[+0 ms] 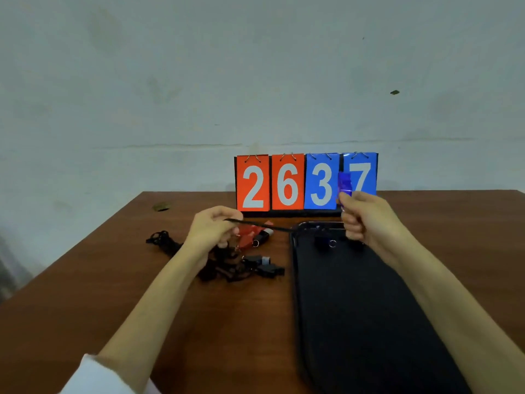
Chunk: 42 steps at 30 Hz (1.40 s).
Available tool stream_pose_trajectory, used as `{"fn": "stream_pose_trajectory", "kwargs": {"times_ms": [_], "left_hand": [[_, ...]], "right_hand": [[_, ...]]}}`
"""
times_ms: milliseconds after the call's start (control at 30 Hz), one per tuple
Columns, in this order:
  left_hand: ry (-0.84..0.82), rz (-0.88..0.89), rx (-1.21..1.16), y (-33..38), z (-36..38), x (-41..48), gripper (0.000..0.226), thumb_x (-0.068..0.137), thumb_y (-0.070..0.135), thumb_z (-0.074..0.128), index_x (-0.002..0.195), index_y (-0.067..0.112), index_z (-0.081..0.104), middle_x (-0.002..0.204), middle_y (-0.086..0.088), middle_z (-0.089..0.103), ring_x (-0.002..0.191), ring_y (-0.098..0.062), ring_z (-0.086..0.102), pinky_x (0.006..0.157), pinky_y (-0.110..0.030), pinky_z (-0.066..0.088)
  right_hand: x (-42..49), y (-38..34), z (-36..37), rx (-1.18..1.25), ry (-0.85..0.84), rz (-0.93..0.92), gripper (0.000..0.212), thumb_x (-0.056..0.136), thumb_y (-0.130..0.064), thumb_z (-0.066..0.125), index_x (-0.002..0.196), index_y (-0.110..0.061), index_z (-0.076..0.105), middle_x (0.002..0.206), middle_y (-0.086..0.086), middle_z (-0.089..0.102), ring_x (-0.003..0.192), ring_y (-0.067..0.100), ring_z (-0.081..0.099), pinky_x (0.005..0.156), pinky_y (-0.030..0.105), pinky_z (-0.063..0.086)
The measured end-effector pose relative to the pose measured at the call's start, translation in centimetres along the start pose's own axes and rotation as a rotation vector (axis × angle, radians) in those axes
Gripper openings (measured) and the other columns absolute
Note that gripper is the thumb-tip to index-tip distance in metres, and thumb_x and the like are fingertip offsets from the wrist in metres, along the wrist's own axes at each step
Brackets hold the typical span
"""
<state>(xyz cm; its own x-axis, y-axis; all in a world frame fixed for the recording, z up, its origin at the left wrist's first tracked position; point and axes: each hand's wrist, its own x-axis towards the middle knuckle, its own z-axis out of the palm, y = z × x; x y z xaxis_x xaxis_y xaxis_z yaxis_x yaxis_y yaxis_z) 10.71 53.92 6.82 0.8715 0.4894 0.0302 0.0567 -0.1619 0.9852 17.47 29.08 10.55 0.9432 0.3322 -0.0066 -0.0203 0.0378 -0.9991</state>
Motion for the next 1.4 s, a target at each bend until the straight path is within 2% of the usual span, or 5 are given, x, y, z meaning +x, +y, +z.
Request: {"fn": "stream_pose_trajectory", "kwargs": {"times_ms": [233,500,800,1000,1400], "left_hand": [[-0.764,-0.209,-0.020,-1.1,-3.0,0.3,0.035,0.069,0.028,0.080,0.093,0.009,0.063,0.070,-0.006,0.056,0.042,-0.009,0.037,0.039,-0.018,0.030],[-0.458,-0.235,-0.053,-1.6,-3.6,0.9,0.014,0.085,0.014,0.065,0.094,0.004,0.065,0.074,-0.006,0.057,0.055,-0.010,0.045,0.048,-0.020,0.039],[0.035,-0.222,-0.278,-2.1,-2.8,1.3,0.015,0.085,-0.003,0.061,0.099,-0.007,0.062,0.087,-0.017,0.062,0.076,-0.022,0.061,0.065,-0.029,0.059],[-0.072,-0.255,-0.710,-1.4,-3.1,1.1,0.026,0.090,-0.012,0.043,0.098,0.010,0.053,0.094,-0.013,0.052,0.082,-0.022,0.053,0.083,-0.036,0.047],[-0.256,0.230,-0.186,-0.3,3.9,-3.8,0.012,0.088,0.006,0.057,0.080,0.007,0.049,0.081,-0.006,0.068,0.076,-0.017,0.066,0.067,-0.025,0.056]], "right_hand": [[-0.6,0.8,-1.0,-0.603,0.374,-0.323,0.026,0.094,-0.029,0.047,0.112,-0.011,0.050,0.075,0.004,0.058,0.069,0.015,0.052,0.058,0.027,0.039],[0.0,1.7,-3.0,-0.803,0.546,-0.344,0.030,0.095,-0.032,0.043,0.116,-0.010,0.047,0.089,0.009,0.062,0.083,0.030,0.057,0.070,0.038,0.044],[0.2,2.5,-3.0,-1.029,0.567,-0.267,0.030,0.096,-0.035,0.042,0.111,-0.009,0.046,0.099,0.012,0.062,0.073,0.022,0.052,0.051,0.027,0.031],[0.1,2.4,-3.1,-1.063,0.583,-0.243,0.029,0.096,-0.034,0.041,0.111,-0.010,0.046,0.097,0.013,0.061,0.069,0.019,0.050,0.046,0.023,0.026],[-2.1,2.7,3.1,-0.037,-0.276,0.004,0.020,0.096,-0.025,0.042,0.110,-0.013,0.048,0.113,0.003,0.064,0.056,0.017,0.063,0.040,0.019,0.041]]}}
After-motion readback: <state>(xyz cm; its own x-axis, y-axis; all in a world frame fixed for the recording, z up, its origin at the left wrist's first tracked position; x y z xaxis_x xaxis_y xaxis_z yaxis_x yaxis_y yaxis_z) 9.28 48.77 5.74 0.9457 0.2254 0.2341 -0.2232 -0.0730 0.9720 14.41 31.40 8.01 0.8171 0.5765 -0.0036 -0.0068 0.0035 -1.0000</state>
